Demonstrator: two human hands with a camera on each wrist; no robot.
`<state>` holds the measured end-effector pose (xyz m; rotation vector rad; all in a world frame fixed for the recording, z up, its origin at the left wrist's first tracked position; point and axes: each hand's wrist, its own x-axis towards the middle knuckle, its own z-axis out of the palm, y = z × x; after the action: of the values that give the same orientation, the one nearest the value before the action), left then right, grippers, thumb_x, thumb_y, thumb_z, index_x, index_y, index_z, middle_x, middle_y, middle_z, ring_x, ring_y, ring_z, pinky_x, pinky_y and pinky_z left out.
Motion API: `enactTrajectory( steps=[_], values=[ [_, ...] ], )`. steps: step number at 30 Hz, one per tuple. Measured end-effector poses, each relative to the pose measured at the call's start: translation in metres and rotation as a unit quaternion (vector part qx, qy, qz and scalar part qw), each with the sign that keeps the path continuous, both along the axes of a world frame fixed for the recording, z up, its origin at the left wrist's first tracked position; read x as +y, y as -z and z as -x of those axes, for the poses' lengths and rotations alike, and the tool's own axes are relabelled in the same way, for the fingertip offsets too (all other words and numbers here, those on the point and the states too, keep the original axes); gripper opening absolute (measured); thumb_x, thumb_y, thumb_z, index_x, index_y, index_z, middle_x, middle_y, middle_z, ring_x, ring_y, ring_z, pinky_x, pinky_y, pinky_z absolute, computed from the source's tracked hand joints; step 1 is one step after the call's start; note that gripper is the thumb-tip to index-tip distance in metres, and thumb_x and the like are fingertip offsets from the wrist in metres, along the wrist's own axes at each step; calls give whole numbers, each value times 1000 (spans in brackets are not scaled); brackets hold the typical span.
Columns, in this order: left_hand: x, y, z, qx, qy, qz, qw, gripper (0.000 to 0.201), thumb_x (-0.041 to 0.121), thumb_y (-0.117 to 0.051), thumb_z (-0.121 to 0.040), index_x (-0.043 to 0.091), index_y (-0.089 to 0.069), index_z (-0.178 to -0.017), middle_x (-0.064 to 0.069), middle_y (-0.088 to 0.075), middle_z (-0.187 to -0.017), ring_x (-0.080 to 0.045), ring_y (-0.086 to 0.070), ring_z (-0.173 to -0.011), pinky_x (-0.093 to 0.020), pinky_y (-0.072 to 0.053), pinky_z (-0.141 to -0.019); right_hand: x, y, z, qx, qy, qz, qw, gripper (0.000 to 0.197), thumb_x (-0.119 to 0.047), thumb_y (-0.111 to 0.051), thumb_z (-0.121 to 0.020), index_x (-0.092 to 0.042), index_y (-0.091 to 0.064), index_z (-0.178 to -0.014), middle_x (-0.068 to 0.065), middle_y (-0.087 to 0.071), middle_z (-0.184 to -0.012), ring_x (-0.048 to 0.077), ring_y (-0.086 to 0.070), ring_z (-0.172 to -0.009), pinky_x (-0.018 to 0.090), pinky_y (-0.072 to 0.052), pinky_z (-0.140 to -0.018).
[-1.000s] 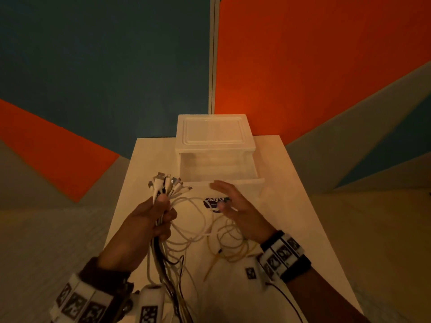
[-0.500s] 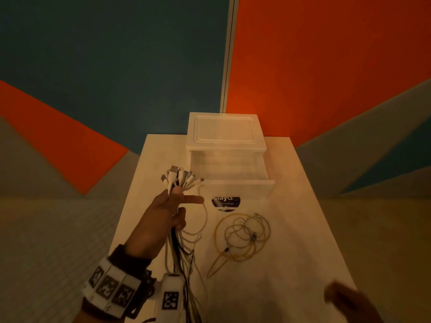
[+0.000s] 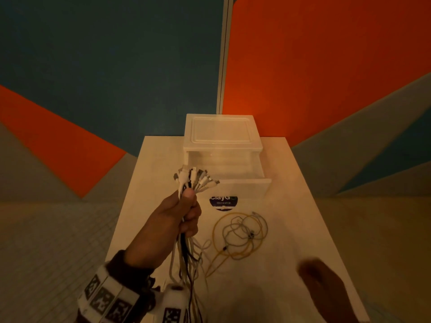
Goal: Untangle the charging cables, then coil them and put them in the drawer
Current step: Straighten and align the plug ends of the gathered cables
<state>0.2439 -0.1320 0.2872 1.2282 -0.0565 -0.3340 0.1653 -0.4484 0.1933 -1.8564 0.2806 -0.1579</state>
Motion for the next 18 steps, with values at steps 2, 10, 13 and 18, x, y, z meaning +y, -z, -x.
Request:
enactTrajectory(
  steps=[2,10,13,18],
  values=[
    [-7,-2,5,-4,6,2,1000,32,42,-50,-91,11,-42,-93,-4,-29,-70,-13,-24,-54,-28,-28,-52,40,-31,-22,23,-165,-34,985,59,-66,-75,-65,-41,-61,-117,-6,-64,-125,8,-58,-119,36,-47,-104],
    [-10,-4,10,-5,-3,15,1000,29,39,-48,-93,10,-42,-92,-3,-31,-70,-13,-24,-54,-27,-30,-52,168,10,-50,217,-539,-144,801,7,-12,-66,-90,-14,-71,-94,-13,-68,-80,-3,-63,-76,15,-50,-75],
    [-1,-3,14,-1,-25,33,999,28,38,-48,-93,11,-42,-91,-2,-32,-68,-13,-23,-53,-26,-31,-50,165,43,-39,304,-521,-188,775,44,3,-52,-93,-36,-72,-89,-15,-71,-84,-1,-65,-82,20,-53,-83],
    [3,3,19,-6,-38,54,998,35,44,-54,-90,11,-43,-86,-1,-34,-68,-12,-26,-52,-25,-33,-50,156,91,-23,368,-533,-159,745,38,-9,-50,-96,-42,-68,-98,-18,-64,-97,-3,-60,-90,21,-46,-89]
  ],
)
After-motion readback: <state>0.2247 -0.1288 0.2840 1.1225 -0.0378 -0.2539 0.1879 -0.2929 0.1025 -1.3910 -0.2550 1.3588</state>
